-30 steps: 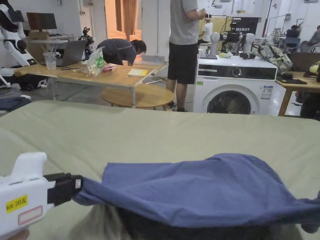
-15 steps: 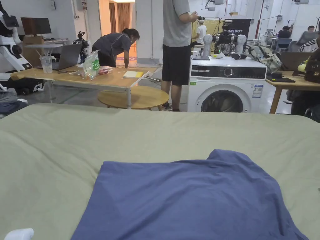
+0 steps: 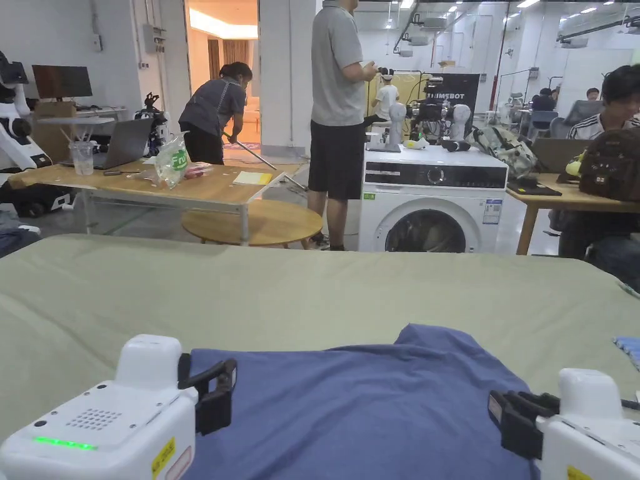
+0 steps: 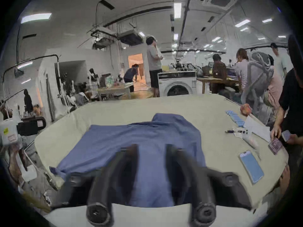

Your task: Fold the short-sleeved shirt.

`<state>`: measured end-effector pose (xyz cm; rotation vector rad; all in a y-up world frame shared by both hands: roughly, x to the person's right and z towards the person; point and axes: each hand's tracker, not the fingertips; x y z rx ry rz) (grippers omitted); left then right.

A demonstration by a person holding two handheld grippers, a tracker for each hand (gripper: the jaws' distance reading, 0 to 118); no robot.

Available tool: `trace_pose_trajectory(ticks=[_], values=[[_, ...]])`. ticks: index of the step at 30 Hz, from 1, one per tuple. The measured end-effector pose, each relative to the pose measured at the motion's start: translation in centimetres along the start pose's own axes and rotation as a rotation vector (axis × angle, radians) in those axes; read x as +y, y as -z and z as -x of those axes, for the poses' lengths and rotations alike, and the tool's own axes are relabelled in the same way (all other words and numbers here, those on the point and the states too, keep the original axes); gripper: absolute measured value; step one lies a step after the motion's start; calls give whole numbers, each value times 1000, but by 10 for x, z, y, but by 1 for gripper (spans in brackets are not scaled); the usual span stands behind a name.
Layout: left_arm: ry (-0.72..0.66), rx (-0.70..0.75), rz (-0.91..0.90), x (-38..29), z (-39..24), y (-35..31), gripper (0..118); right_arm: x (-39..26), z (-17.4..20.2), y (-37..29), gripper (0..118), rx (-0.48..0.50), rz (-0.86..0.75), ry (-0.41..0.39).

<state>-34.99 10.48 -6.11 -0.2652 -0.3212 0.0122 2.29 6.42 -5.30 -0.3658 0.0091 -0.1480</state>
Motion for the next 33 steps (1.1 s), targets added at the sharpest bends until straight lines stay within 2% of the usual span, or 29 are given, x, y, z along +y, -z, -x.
trace_pose_trajectory(ticks=[1, 2, 3, 7, 11, 12, 14, 15, 19, 24, 26, 27, 28, 31, 32, 33], values=[[7, -7, -1, 1, -4, 1, 33, -2, 1, 2, 8, 1, 1, 15], [14, -23, -1, 0, -6, 1, 13, -5, 2, 3, 1, 6, 0, 26], [12, -60, 15, -1, -7, 3, 0, -9, 5, 6, 0, 15, 13, 26], [-4, -74, 54, -9, -9, 8, 0, -18, 10, 10, 0, -11, 46, -28], [-11, -87, 82, -9, 20, -7, 0, -21, 4, 6, 0, -16, 67, -68], [-22, -95, 90, -10, 34, -13, 5, -21, 1, 3, 0, -9, 69, -75], [-58, -118, 149, -17, 64, -20, 57, -21, -6, -5, 0, 6, 77, -81], [-72, -84, 198, -23, 77, -21, 66, -20, -6, -9, 0, 12, 81, -83], [-121, 23, 326, -60, 120, -32, 66, -23, -14, -19, 0, 34, 96, -58], [-193, 37, 491, -109, 140, -14, 65, -21, -19, -20, 0, 43, 111, -40], [-211, 29, 544, -124, 140, -3, 58, -20, -23, -23, 0, 37, 114, -38], [-211, 25, 549, -129, 139, 1, 45, -19, -25, -24, 0, 33, 113, -39], [-207, 23, 568, -133, 136, 6, 37, -19, -27, -26, 0, 26, 115, -41], [-165, 47, 587, -135, 126, 17, 29, -20, -38, -34, 0, -13, 125, -47], [-156, 45, 596, -131, 123, 17, 23, -20, -42, -37, 0, -27, 129, -48], [-151, 40, 597, -129, 121, 17, 8, -22, -47, -41, 0, -41, 133, -50]])
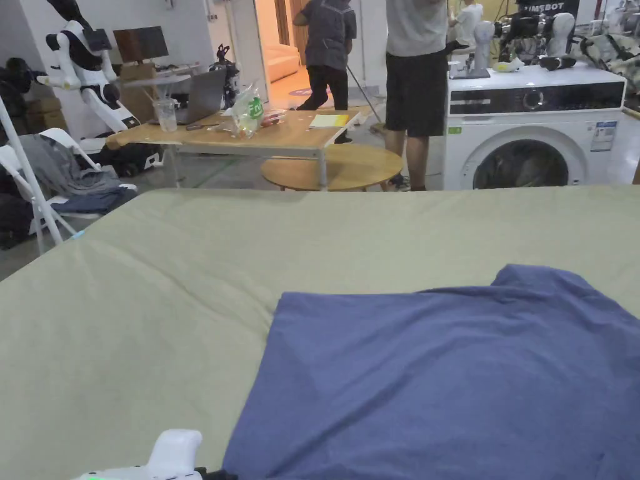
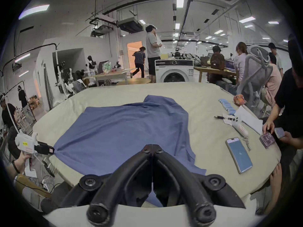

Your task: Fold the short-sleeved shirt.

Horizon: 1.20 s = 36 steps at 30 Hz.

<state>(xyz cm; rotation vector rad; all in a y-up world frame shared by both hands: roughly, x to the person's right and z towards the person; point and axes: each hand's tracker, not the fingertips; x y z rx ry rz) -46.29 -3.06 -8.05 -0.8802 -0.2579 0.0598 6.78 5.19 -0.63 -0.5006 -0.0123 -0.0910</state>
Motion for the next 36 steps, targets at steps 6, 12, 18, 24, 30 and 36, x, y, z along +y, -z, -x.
trace_pose_trajectory(ticks=[6, 12, 18, 24, 30, 36], values=[[144, 68, 53, -5, -23, 13, 1, -17, -37, -8, 35, -13, 135, -47], [207, 98, 43, -11, -33, 10, 1, -52, -67, 25, 62, -30, 393, -51], [132, 66, 35, -10, -30, 0, 1, -80, -67, 58, 26, -13, 525, -40], [42, -4, 7, 9, -18, -17, 1, -55, -62, 38, 7, 14, 429, -25], [76, 6, -182, 95, -21, -21, 1, 18, -58, 75, 6, -12, 277, -32], [91, 68, -181, 181, -18, 58, 1, 71, -56, 182, 6, -103, 254, -15]])
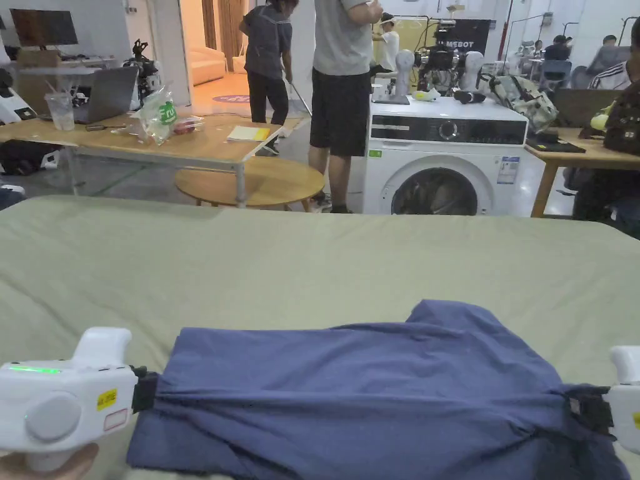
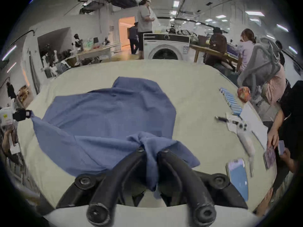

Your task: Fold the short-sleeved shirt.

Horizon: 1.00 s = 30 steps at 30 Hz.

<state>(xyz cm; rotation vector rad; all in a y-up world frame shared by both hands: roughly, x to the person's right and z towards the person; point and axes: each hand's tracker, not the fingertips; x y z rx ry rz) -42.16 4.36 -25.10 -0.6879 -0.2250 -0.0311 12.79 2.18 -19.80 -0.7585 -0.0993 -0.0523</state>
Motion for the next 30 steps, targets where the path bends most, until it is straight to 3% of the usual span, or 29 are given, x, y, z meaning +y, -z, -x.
trace_pose_trajectory(ticks=[3, 4, 5, 6, 7, 8, 9, 11, 19, 20, 23, 25, 28, 30], values=[[-49, 7, 38, 17, 7, 38, 1, 15, 6, 39, 9, -51, 20, 11], [-49, 9, 41, 19, 8, 47, 1, 17, 9, 48, 15, -68, 25, 13], [-51, 11, 45, 19, 8, 55, 1, 17, 8, 59, 28, -72, 24, 15], [-52, 21, 44, 18, 7, 60, 12, 16, 6, 69, 55, -77, 20, 21], [-45, 44, 50, 17, 4, 64, 36, 15, 6, 73, 68, -94, 20, 35], [-48, 60, 40, 16, 3, 66, 64, 14, 5, 75, 69, -102, 18, 59], [-56, 47, 31, 15, 5, 64, 70, 13, 5, 74, 69, -108, 5, 82], [-106, -34, -24, 12, 7, 54, 70, 9, 2, 67, 69, -77, -46, 120], [-59, -123, -132, 15, -39, 18, 68, -7, 37, 23, 67, 23, -180, 66], [-39, -134, -134, 15, -49, 15, 62, -10, 43, 20, 62, 22, -180, 68], [61, -151, -114, 12, -75, 5, 0, -19, 57, 8, 5, 9, -183, 56], [83, -162, -114, 6, -83, -7, 0, -28, 56, 0, 0, 81, -173, 45], [104, -187, -124, -4, -80, -36, 0, -41, 53, -15, 0, 56, -164, -58], [28, -218, -110, -2, -60, -50, 0, -47, 43, -25, 0, 57, -169, -58]])
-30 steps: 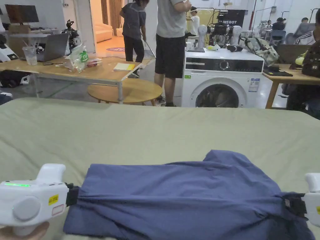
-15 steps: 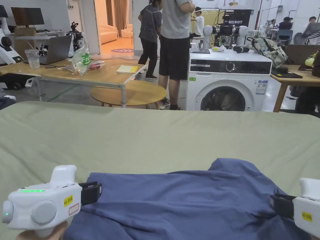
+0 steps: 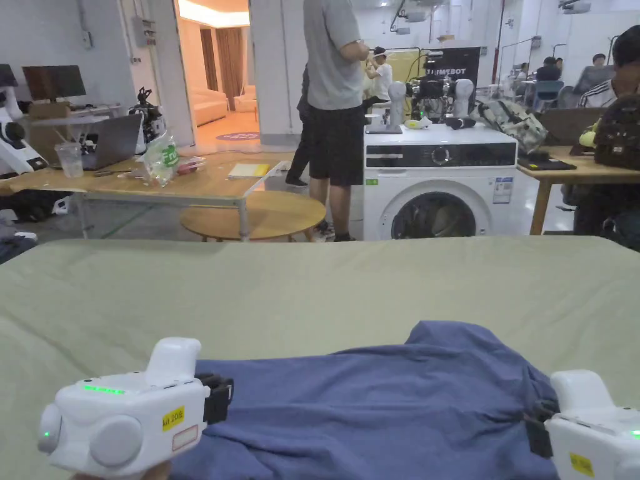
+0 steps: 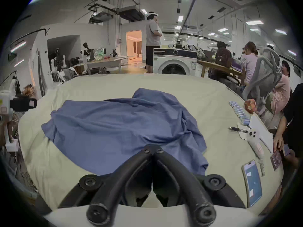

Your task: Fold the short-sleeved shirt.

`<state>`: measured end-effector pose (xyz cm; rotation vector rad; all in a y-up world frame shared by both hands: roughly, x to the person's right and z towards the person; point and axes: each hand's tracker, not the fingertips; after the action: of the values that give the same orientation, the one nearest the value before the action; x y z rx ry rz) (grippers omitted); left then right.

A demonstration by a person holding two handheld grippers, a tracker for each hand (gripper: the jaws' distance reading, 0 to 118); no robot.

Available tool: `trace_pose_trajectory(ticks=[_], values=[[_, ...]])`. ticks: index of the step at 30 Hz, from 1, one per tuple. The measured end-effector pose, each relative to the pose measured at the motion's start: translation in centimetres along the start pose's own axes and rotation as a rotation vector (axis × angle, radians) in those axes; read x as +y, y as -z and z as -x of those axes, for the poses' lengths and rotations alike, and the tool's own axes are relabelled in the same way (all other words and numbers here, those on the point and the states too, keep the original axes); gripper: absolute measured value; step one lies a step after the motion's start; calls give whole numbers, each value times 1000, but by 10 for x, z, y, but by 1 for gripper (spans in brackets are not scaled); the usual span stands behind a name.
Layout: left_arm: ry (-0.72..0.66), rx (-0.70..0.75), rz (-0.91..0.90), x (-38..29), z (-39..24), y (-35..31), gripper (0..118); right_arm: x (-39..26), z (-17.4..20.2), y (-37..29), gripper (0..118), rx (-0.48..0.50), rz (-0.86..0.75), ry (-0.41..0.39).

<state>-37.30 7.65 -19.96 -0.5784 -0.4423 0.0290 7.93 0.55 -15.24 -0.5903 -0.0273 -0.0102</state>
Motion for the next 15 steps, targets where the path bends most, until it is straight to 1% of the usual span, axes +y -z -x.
trace_pose_trajectory(ticks=[2, 3, 5, 6, 7, 11, 12, 13, 14, 15], values=[[-108, -13, -13, 1, 23, -13, 0, -3, -11, -9, 0, 12, 4, 37], [-130, 15, 4, 0, 34, -15, 19, -5, -16, -13, 0, 21, 4, 56], [-135, 50, -6, -7, 52, -14, 67, -8, -25, -21, 0, 51, 0, 94], [-144, 70, 30, -10, 61, -10, 84, -10, -28, -23, 0, 61, 1, 109], [-181, 87, 48, -14, 69, -5, 86, -11, -31, -27, 0, 64, 2, 123], [-269, 139, 134, -26, 87, 30, 85, -17, -38, -32, 0, 82, 21, 160], [-287, 162, 145, -29, 90, 39, 73, -19, -38, -34, 0, 82, 24, 161], [-305, 160, 180, -32, 93, 52, 57, -21, -40, -36, 0, 79, 28, 162], [-317, 156, 200, -37, 95, 62, 57, -23, -43, -37, 0, 74, 31, 161], [-322, 160, 229, -40, 96, 72, 52, -24, -45, -38, 0, 68, 35, 162]])
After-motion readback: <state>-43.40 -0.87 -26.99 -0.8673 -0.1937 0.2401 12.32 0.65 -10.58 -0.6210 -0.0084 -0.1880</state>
